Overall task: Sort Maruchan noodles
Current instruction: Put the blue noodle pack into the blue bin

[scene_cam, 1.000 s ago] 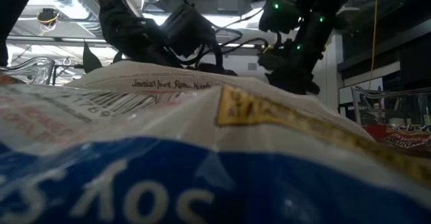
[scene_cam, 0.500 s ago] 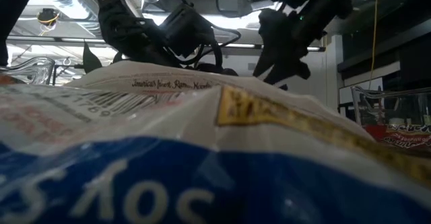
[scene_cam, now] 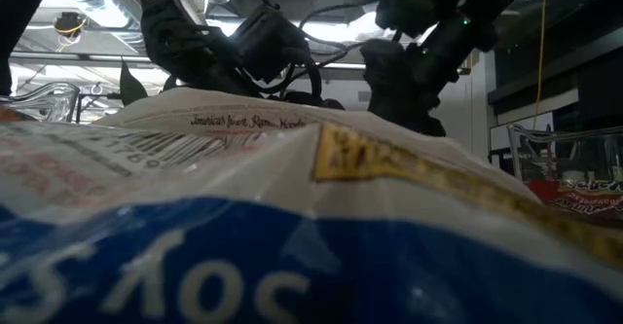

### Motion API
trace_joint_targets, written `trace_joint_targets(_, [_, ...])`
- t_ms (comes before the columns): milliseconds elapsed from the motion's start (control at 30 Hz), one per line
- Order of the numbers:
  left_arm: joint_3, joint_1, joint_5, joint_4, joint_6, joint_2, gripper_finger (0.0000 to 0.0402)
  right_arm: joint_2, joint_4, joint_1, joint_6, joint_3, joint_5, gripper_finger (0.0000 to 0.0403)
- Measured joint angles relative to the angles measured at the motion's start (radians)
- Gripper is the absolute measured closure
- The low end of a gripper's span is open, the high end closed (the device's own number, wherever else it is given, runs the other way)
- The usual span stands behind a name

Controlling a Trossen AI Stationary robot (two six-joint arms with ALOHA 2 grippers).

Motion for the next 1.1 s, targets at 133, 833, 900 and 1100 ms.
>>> trace_joint_targets(133, [0.000,0.000,-0.006,0.000,0.000,0.000,0.0296,0.025,-0.002,0.004,0.006,0.000,-0.009,0.0216])
trace_joint_targets(833, [-0.007,0.001,-0.009,0.024,0.026,-0.017,0.0296,0.058,0.002,0.023,0.041,0.011,-0.065,0.0315])
trace_joint_targets(900, [-0.007,0.002,0.011,0.015,0.027,-0.034,0.0296,0.052,-0.007,0.025,0.028,0.015,-0.065,0.0315])
trace_joint_targets(1100, [-0.014,0.002,0.143,-0.118,-0.006,-0.218,0.0296,0.005,-0.011,0.026,0.001,0.019,-0.070,0.0315])
